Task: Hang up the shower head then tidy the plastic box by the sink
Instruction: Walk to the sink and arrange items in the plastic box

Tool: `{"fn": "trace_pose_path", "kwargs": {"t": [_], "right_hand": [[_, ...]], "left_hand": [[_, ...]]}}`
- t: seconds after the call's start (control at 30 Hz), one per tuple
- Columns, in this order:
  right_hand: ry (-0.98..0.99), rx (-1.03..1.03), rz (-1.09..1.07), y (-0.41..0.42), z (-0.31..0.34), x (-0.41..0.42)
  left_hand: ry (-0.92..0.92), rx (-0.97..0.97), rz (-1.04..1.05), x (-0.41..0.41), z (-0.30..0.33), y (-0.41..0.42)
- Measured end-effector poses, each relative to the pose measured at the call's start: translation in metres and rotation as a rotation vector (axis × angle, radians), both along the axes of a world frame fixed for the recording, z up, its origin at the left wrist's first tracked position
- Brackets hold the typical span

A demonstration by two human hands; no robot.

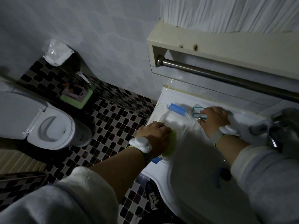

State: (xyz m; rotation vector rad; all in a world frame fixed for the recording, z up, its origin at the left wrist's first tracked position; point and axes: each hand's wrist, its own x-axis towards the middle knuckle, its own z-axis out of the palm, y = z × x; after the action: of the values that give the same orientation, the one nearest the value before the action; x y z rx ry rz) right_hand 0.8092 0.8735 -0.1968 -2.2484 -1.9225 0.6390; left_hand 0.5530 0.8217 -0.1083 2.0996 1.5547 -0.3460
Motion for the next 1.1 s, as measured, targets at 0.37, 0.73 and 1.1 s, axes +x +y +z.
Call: {"fn": "trace_pose_path", "kwargs": {"t": [0.37, 0.73, 1.1], "right_hand": [[-0.128, 0.001, -0.094, -0.015, 0.015, -0.003], [-0.067, -0.072, -0.195, -0.007, 0.017, 0.004], [0.419, -0.238, -0.332, -0.009, 0.027, -0.008]], "left_hand": [[-0.006, 0.003, 0.003, -0.001, -0.004, 0.0], [-0.006, 0.033, -0.004, 0.0, -0.001, -0.002], [-0.007, 0.017, 0.014, 0.001, -0.002, -0.002]]}}
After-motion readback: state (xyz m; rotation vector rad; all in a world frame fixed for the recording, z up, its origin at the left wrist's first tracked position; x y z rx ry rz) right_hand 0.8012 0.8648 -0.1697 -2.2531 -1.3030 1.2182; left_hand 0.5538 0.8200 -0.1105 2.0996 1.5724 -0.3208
